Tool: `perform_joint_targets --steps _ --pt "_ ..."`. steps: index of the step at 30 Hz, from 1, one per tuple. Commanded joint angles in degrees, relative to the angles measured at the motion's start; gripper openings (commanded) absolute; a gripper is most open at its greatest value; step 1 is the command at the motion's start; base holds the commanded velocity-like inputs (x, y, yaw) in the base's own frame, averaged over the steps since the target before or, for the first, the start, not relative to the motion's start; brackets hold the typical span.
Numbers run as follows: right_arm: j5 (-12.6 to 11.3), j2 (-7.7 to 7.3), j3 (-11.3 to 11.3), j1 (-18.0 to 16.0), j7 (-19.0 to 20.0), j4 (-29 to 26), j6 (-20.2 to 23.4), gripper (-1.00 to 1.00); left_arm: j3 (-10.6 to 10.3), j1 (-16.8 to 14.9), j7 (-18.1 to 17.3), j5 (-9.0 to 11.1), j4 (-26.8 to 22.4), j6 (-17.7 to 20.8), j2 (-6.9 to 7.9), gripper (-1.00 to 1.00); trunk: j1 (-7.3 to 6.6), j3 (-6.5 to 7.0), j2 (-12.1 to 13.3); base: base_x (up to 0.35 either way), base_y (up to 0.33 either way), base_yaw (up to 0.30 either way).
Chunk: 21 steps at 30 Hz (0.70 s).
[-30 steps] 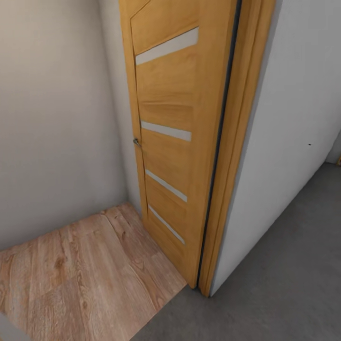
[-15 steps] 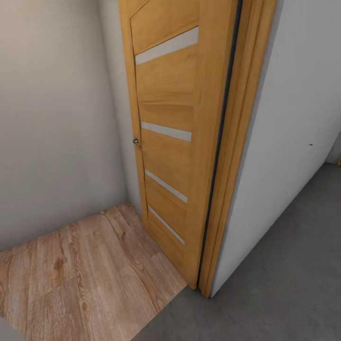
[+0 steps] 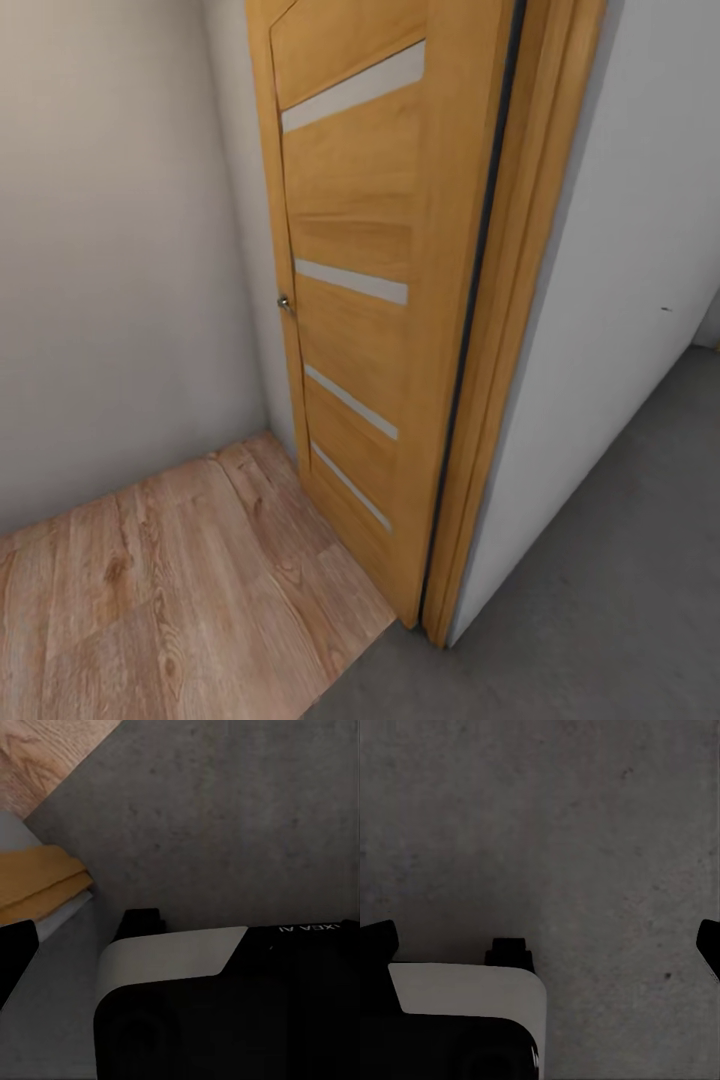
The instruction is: Move the two storage containers from the living room to the garage. In the garage, place one container on the floor and stack the other container on top of it (either order is fine).
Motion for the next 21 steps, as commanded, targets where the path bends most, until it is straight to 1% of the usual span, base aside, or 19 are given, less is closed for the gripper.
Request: perform_joint_targets --steps 1,6,12,16,21 --pt "-0.47 0.03 0.48 -0.06 0.01 0.14 -0.26 1.0 -0.05 -0.03 0.21 -0.21 -0.02 0.17 -0.02 1.0 0.03 -0.06 -0.03 0.315 0.0 0.0" --pt "-0.47 0.03 0.48 -0.06 0.01 0.15 -0.25 1.0 -0.05 -0.05 0.21 -0.21 -0.02 0.17 -0.01 1.0 0.03 -0.06 -0.03 0.3 0.0 0.0" --pt "-0.47 0.03 0.48 -0.06 0.01 0.14 -0.25 1.0 -0.07 -0.04 0.21 -0.21 -0.02 0.17 -0.01 1.0 0.03 -0.06 -0.03 0.226 0.0 0.0" --pt "-0.47 0.03 0.48 -0.06 -0.04 0.16 -0.25 1.0 -0.07 -0.06 0.21 -0.21 -0.02 0.17 -0.01 1.0 0.03 -0.06 -0.03 0.067 0.0 0.033" --pt "-0.47 0.03 0.48 -0.06 -0.08 0.14 -0.25 1.0 -0.07 -0.07 0.21 -0.21 -0.02 0.17 -0.01 1.0 0.03 -0.06 -0.03 0.012 0.0 0.21"
